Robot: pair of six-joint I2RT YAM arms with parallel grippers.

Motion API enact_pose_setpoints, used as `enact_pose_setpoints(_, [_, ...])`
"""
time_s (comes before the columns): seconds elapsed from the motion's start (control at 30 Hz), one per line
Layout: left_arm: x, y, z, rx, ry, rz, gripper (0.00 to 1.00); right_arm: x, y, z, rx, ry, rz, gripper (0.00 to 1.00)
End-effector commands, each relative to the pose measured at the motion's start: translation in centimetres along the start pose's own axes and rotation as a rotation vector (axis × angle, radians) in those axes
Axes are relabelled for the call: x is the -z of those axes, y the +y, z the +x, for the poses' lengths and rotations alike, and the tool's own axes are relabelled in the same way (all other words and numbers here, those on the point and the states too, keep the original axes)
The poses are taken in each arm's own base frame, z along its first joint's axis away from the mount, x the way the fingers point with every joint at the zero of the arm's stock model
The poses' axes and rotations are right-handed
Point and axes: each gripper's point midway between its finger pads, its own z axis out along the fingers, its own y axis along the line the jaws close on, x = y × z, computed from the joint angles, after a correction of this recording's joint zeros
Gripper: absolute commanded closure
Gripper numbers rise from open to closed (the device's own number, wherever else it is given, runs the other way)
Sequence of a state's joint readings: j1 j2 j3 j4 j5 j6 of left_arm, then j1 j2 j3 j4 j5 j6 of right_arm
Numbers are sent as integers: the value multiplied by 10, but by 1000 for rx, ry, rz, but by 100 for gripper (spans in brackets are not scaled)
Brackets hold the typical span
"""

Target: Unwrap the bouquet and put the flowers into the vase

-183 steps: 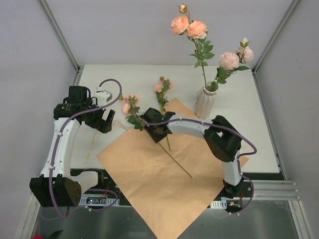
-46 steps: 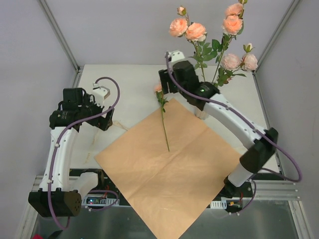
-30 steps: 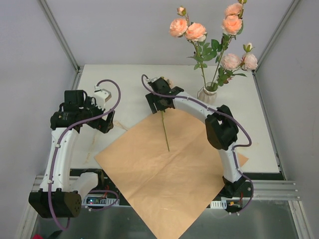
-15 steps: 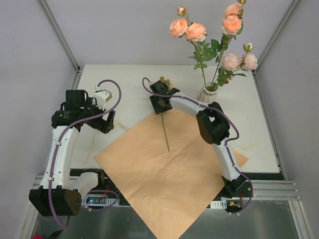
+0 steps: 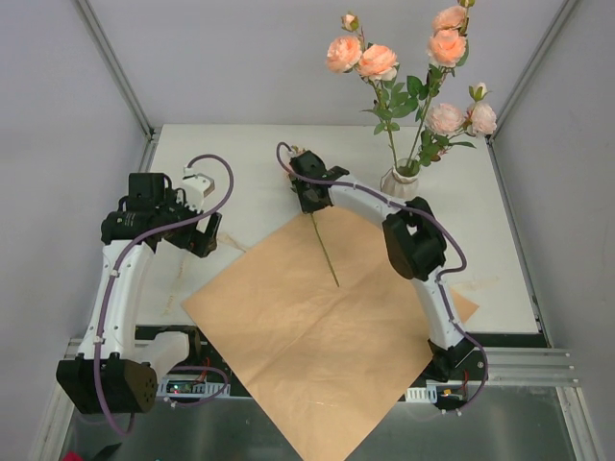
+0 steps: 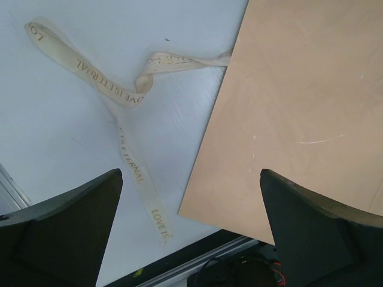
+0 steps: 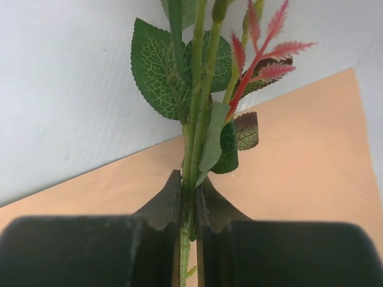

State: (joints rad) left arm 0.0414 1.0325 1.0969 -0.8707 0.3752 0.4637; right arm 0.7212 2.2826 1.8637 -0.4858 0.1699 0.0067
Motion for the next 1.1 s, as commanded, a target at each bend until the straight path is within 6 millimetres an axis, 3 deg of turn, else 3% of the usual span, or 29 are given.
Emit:
enact_pose_setpoints(0.0, [-4, 14, 5, 40, 40, -60, 1, 108, 13, -98, -53, -317, -117, 99])
enact_pose_setpoints(0.03, [-3, 13, 5, 45, 38, -54, 1, 122, 14, -106, -26, -350, -135, 99])
enact_pose_setpoints(0.07, [-3, 12, 3, 44, 26, -53, 1, 154, 15, -121, -14, -420, -165, 99])
enact_pose_setpoints(0.13, [-1, 11, -1, 54, 7, -48, 1, 188, 25, -134, 19, -500, -235, 99])
enact_pose_setpoints(0.17, [0, 10, -3, 55, 1, -47, 1, 224, 26, -144, 54, -572, -267, 99])
enact_pose_setpoints(0.2, [0, 9, -3, 59, -2, -44, 1, 245, 32, -150, 84, -627, -306, 99])
enact_pose_setpoints(0.23, [1, 9, -4, 61, -4, -47, 1, 257, 38, -146, 121, -647, -341, 99])
enact_pose_setpoints(0.27, [1, 9, -3, 60, -4, -47, 1, 301, 37, -157, 171, -764, -357, 99])
enact_pose_setpoints(0.33, [1, 12, -3, 65, 4, -63, 1, 340, 39, -157, 226, -862, -379, 99])
enact_pose_setpoints(0.37, [3, 13, -5, 65, -1, -68, 1, 377, 33, -157, 237, -953, -387, 99])
enact_pose_setpoints(0.43, [6, 12, -6, 65, -10, -70, 1, 409, 20, -156, 276, -1054, -348, 99])
enact_pose_setpoints(0.53, [6, 8, -6, 73, -22, -58, 1, 484, -19, -149, 268, -1289, -234, 99])
enact_pose_setpoints(0.6, [5, 6, -4, 76, -22, -48, 1, 498, -40, -147, 249, -1339, -142, 99])
enact_pose_setpoints(0.67, [6, 2, -4, 69, -34, -29, 1, 526, -64, -144, 235, -1431, -38, 99])
enact_pose_setpoints(0.7, [6, 1, -4, 63, -39, -25, 1, 520, -72, -140, 225, -1432, -2, 99])
enact_pose_setpoints(0.77, [8, -1, -6, 56, -52, -19, 1, 537, -93, -139, 193, -1490, 61, 99])
enact_pose_setpoints(0.87, [13, -5, -8, 22, -63, -5, 1, 538, -116, -142, 137, -1510, 115, 99])
enact_pose_setpoints(0.93, [15, -15, -11, 6, -79, 47, 1, 532, -121, -145, 132, -1509, 126, 99])
enact_pose_setpoints(1.07, [17, -16, -14, 16, -72, 60, 1, 522, -136, -153, 122, -1511, 171, 99])
